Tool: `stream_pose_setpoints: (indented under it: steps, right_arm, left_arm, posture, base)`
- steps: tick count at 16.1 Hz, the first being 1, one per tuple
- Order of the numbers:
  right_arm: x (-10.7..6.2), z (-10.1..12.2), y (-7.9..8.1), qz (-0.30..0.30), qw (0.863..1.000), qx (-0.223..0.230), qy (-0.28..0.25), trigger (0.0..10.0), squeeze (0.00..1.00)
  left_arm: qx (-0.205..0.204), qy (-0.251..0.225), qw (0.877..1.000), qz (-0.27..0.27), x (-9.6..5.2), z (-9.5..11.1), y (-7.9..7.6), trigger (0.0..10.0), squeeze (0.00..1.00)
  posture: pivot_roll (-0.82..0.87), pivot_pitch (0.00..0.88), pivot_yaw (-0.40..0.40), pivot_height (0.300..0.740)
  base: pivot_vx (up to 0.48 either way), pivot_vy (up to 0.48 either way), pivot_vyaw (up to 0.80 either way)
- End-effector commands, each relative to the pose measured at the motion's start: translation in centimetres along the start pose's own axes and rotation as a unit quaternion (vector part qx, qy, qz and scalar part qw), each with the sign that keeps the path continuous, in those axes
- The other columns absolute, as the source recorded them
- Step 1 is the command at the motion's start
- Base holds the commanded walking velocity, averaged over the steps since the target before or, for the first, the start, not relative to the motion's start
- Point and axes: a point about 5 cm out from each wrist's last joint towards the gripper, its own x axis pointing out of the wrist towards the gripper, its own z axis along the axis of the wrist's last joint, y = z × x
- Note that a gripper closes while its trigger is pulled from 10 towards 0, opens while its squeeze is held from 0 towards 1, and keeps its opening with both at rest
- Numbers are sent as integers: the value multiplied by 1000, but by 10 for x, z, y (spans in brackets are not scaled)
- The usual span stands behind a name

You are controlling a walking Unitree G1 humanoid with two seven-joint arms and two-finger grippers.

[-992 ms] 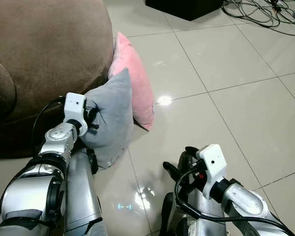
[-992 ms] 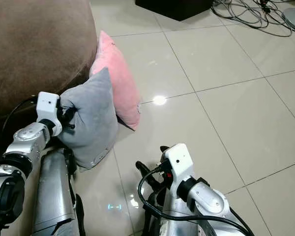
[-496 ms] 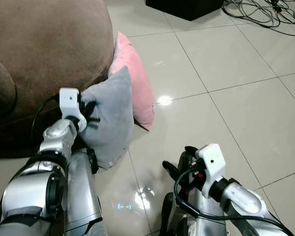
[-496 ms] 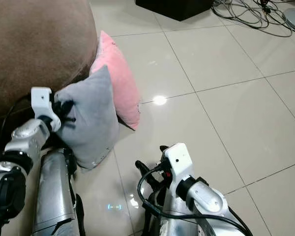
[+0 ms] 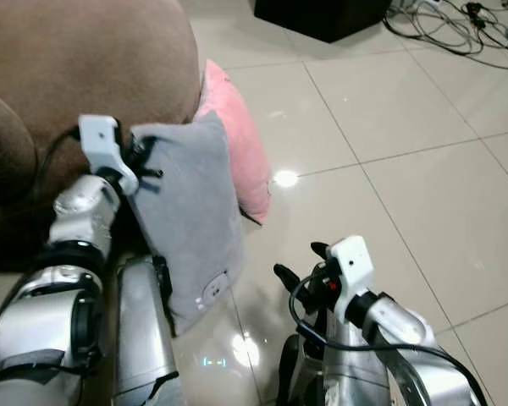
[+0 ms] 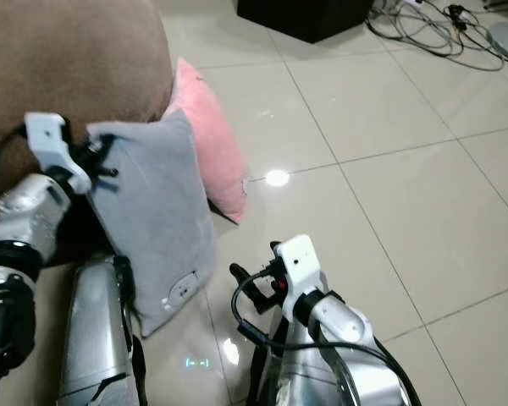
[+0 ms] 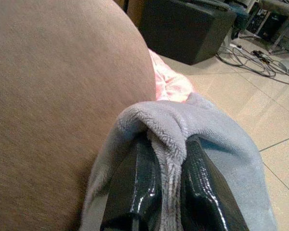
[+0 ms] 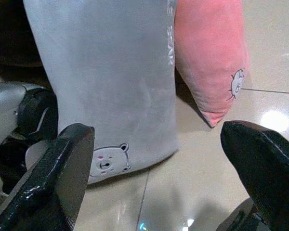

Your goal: Move the pillow to the sofa from floor

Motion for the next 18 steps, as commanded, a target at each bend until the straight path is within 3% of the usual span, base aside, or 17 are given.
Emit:
stream_pose_setpoints:
  steps: [1, 6, 10, 12, 14, 15, 17, 18]
  right_arm:
    - [2, -6, -6, -14, 1000, 2, 5, 10000, 0]
    - [21, -3, -25, -58, 998, 17, -17, 10000, 0]
    - [36, 3, -36, -73, 996, 13, -39, 10000, 0]
    - [38, 2, -38, -80, 996, 12, -40, 10000, 0]
    - [41, 3, -42, -100, 994, 4, -43, 10000, 0]
    - [42, 5, -45, -113, 992, 2, -48, 10000, 0]
    - [42, 12, -49, -128, 989, 8, -68, 10000, 0]
    - [42, 19, -49, -125, 988, 14, -89, 10000, 0]
  left_arm:
    - [34, -62, 998, -2, 2, 35, 5, 0, 0]
    - [82, -87, 993, -5, -3, 61, 10, 0, 0]
    - [103, -162, 981, -1, -12, 118, 10, 0, 0]
    - [116, -171, 978, 4, -17, 127, 12, 0, 0]
    - [120, -165, 979, 11, -25, 128, 14, 0, 0]
    - [111, -154, 982, 12, -28, 118, 12, 0, 0]
    - [89, -123, 988, 7, -33, 83, -2, 0, 0]
    - [55, -121, 991, 19, -35, 70, -8, 0, 0]
  posture:
    - [158, 120, -106, 435]
    - [216, 69, -93, 435]
    - [262, 41, -85, 435]
    - [272, 37, -85, 435]
    - [280, 30, -81, 435]
    - [283, 26, -78, 435]
    - [278, 26, -78, 435]
    - [276, 23, -78, 440]
  base:
    - [0, 0, 0]
    - [0, 0, 0]
    - [0, 0, 0]
    - [0, 0, 0]
    - [0, 0, 0]
    - [0, 0, 0]
    - [0, 0, 0]
    - [0, 0, 0]
